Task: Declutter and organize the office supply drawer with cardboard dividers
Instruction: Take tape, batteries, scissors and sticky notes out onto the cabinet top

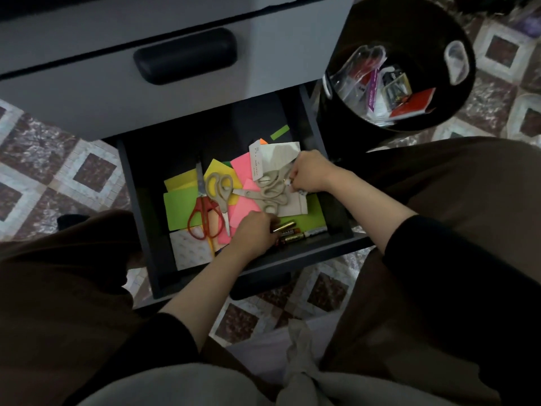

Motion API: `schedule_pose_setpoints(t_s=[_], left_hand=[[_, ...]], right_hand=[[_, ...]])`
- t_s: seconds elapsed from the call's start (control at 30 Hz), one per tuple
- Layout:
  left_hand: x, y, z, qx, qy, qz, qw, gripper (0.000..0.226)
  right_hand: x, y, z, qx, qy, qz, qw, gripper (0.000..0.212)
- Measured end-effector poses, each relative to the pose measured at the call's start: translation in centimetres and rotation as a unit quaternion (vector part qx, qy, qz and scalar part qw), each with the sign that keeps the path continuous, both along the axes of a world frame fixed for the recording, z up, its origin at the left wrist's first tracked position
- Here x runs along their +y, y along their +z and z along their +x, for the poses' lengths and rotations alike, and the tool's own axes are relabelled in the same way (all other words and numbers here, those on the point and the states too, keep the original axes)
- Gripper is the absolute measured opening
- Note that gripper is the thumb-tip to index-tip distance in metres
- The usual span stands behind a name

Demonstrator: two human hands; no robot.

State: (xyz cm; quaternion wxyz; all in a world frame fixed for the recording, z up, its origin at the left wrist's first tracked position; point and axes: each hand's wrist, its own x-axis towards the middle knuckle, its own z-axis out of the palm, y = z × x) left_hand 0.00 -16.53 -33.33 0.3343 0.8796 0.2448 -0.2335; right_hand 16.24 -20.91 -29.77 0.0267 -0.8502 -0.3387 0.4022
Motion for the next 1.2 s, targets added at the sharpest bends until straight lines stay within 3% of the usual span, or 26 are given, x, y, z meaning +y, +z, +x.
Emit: schedule_pose_setpoints(t_s=[0.43, 0.63, 0.97, 1.2], left_hand=[[-1.2, -0.2, 1.9, 0.040, -0.084, 0.094, 0.991, 0.021], [-2.0, -1.0, 2.7, 0.004, -0.080, 0.050, 0.996, 0.018], [-2.0, -1.1, 3.1, 0.063, -0.099, 0.046, 0.992, 0.020], [-2.2, -1.2, 2.9, 0.086, -0.075, -0.001, 0.993, 0.024]], right_hand=[[0.0, -0.6, 0.1, 0.039, -0.028, 0.033, 0.998, 0.019], [0.0, -1.0, 0.0, 0.035, -0.036, 0.046, 0.998, 0.008], [0.0, -0.6, -0.2, 0.038, -0.046, 0.049, 0.997, 0.027], [0.2, -0.4, -0.4, 0.046, -0.049, 0.041, 0.997, 0.018]])
